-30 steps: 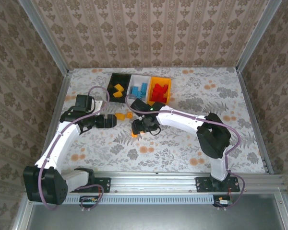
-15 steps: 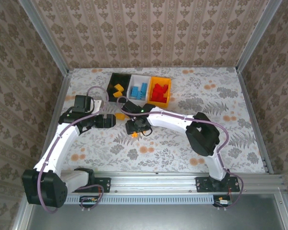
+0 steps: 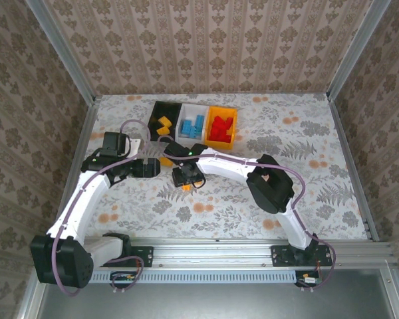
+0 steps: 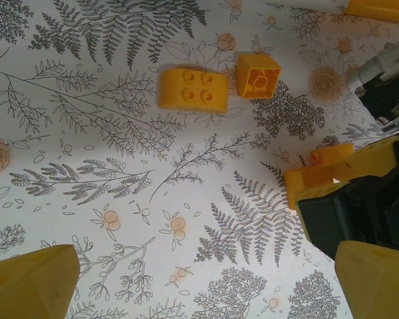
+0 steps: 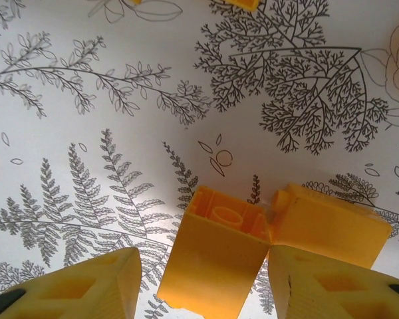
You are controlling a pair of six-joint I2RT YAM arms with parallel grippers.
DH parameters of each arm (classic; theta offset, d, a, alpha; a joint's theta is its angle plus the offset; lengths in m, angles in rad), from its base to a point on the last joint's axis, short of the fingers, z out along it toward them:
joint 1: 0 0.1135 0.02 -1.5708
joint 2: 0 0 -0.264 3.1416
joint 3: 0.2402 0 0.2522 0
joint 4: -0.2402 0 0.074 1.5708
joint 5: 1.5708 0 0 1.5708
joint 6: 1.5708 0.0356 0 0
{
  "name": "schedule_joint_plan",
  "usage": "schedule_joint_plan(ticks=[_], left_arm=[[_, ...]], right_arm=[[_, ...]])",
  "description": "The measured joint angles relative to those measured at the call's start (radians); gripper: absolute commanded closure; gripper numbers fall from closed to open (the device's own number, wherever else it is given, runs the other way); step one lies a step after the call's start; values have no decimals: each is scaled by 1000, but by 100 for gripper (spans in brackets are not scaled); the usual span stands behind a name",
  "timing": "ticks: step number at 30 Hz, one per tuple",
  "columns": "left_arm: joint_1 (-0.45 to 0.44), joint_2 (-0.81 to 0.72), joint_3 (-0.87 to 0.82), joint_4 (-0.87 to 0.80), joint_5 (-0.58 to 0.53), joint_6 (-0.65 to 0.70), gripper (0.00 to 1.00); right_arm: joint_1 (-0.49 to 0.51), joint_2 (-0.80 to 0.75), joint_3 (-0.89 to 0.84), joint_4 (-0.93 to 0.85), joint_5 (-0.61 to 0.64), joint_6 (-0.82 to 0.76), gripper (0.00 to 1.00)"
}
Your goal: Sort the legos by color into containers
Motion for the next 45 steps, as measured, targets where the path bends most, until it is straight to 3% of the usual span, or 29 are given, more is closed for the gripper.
schedule_joint_plan(ticks=[17, 26, 34, 38, 45], left_arm=[[0, 0, 0, 0, 0, 0, 0], [0, 0, 0, 0, 0, 0, 0], [0, 0, 0, 0, 1, 0, 0], [0, 0, 0, 0, 1, 0, 0], [0, 0, 0, 0, 1, 0, 0]], right_arm=[[0, 68, 76, -63, -1, -16, 50], [0, 69, 82, -79, 0, -33, 67], [-14, 19, 17, -51, -9, -30, 69], [-63, -79, -66, 2, -72, -19, 68], [-244, -247, -111, 204, -274, 65, 68]])
